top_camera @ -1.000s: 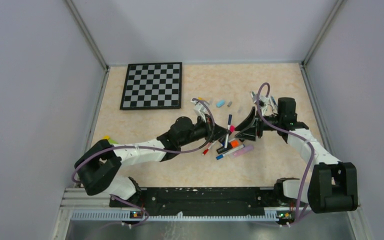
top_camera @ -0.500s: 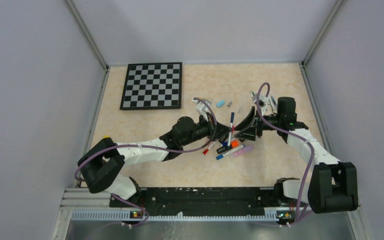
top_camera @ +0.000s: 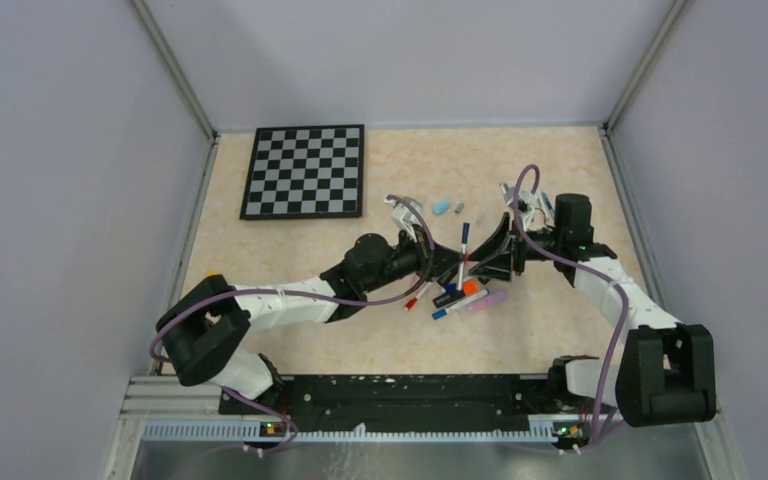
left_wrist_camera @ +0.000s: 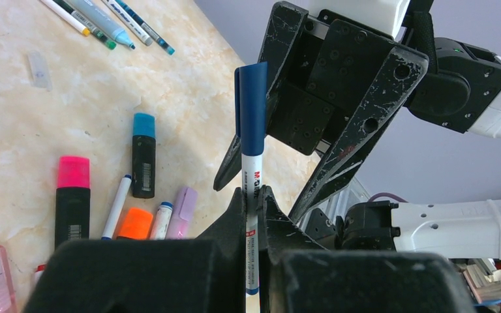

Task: Open the pen caps
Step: Pick up the pen from the center of the board.

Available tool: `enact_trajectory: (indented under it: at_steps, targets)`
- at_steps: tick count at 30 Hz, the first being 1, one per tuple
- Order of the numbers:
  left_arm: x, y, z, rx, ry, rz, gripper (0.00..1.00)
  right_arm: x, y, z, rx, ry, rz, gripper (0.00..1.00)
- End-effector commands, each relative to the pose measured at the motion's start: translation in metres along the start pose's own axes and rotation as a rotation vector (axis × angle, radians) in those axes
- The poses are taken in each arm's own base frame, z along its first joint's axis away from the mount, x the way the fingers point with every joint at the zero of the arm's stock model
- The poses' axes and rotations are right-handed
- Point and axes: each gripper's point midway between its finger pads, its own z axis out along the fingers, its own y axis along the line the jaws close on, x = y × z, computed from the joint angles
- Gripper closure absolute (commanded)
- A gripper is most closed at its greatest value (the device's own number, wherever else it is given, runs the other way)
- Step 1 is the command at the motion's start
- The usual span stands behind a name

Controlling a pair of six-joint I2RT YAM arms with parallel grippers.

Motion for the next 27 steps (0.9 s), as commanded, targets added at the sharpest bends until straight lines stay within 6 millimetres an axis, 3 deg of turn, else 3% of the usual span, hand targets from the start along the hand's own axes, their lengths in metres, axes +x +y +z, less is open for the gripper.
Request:
enact_trajectory:
  at_steps: [1, 27]
  targets:
    - [-0.0286, -0.0234, 0.004, 0.064, -0.094, 0.025, 1.0, -0.0021, 0.0076, 0.0028, -0.039, -0.005, -0.051, 0.5]
    - [-0.0327, -0.0243, 0.0015, 0.055, -0.137, 0.025, 1.0, 0.0, 0.0055, 0.0038, -0.036, -0.002, -0.034, 0.5]
